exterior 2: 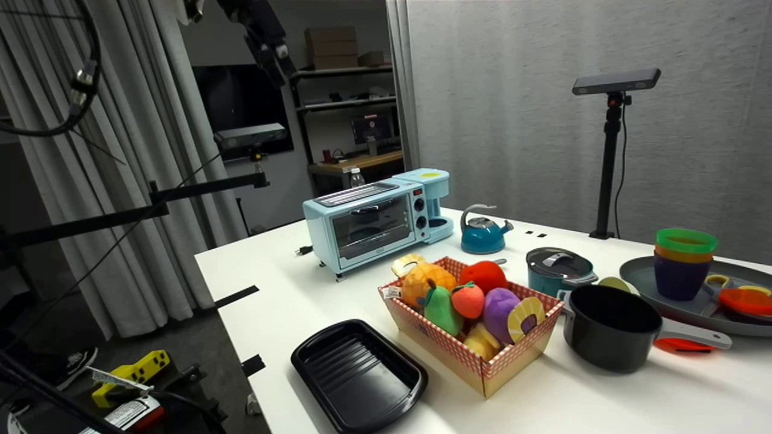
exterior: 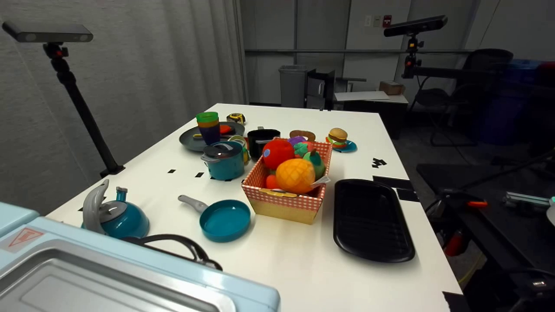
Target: Remove the lid from the blue pot and put it on the pan
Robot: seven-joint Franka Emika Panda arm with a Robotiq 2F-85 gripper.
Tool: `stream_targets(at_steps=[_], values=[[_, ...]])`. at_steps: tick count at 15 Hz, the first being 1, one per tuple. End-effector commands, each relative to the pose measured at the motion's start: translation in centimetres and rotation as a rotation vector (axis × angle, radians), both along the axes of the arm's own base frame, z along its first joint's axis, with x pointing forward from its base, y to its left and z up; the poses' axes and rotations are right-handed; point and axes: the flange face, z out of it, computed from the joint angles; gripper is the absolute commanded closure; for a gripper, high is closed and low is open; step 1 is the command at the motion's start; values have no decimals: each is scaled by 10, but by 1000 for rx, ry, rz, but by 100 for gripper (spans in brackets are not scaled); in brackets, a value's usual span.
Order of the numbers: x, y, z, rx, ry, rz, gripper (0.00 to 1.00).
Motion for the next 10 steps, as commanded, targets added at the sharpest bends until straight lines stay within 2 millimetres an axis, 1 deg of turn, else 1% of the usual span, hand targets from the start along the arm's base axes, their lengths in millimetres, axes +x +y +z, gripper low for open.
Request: stream_targets(at_steps=[1, 2, 3, 7, 10], values=[[18, 10, 61, -30, -2, -59, 0], [0, 6, 39, -15, -17, -22, 0], [1, 8, 50, -13, -24, -23, 0], [2, 6, 39, -17, -4, -25, 0], [2, 6, 38, -18, -2, -25, 0]])
